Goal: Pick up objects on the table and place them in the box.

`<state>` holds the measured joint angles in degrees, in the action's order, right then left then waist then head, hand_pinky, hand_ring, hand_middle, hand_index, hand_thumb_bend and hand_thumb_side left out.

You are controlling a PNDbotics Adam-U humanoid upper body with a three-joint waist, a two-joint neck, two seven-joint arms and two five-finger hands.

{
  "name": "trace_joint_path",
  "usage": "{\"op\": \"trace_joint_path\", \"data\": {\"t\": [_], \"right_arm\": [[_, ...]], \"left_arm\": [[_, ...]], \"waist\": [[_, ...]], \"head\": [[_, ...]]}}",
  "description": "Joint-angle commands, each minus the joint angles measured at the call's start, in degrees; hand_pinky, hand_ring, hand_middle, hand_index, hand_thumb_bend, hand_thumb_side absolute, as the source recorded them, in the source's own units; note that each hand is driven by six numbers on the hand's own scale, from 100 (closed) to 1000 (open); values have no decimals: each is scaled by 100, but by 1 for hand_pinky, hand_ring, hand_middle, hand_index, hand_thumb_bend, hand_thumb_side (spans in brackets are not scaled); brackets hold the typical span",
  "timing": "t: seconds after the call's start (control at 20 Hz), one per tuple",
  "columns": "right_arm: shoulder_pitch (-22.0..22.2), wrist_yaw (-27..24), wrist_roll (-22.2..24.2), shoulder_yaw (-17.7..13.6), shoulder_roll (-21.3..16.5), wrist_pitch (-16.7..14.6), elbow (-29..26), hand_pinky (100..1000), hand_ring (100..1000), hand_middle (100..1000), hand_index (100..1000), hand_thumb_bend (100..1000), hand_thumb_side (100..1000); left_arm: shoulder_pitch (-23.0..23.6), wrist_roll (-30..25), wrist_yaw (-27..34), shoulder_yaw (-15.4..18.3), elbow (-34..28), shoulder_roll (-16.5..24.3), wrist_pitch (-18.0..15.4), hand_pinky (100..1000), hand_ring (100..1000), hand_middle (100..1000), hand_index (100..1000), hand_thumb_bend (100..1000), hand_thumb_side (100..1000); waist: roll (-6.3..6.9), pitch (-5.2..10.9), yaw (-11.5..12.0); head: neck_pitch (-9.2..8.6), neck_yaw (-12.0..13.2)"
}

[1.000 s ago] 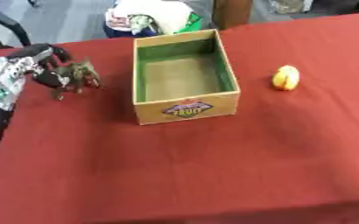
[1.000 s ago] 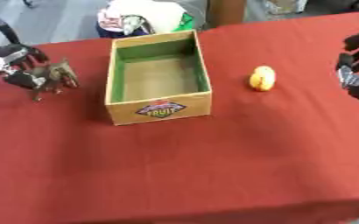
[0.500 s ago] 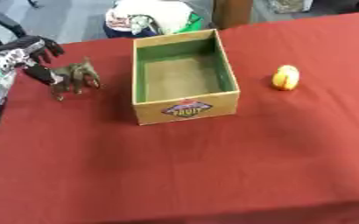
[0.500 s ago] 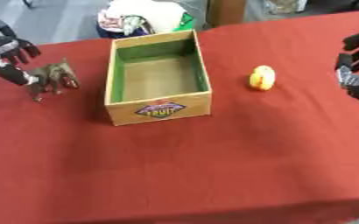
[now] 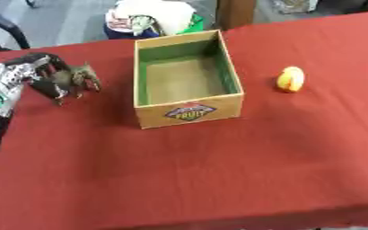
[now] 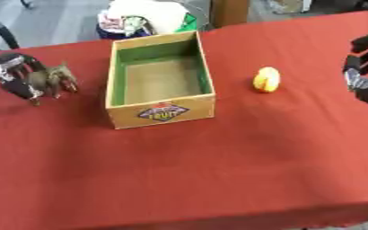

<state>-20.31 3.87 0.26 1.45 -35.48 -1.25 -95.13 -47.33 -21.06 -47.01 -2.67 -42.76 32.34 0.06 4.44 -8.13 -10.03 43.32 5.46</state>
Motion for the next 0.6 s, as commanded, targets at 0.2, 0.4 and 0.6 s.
{"op": "trace_joint_path", "data": {"t": [0.2,0.4,0.6], "right_arm": [[-55,-16,18,-47,-88,-17,-32,535,587,613,704,100,100],[-55,-17,16,-51,-90,-18,-28,535,587,613,704,100,100],[-53,-17,22,-48,-89,-21,-21,535,587,613,704,100,100]], "left_arm": [[-65,346,-37,19,-50,96,44,590,493,505,681,206,100],[-80,688,169,20,-275,133,116,459,319,320,556,100,179],[-142,807,527,-90,-656,134,19,449,296,293,538,100,190]], "waist": [[-39,85,0],[-36,92,16],[-36,105,24]], "head": [[5,-3],[-3,-6],[-3,-5]]}}
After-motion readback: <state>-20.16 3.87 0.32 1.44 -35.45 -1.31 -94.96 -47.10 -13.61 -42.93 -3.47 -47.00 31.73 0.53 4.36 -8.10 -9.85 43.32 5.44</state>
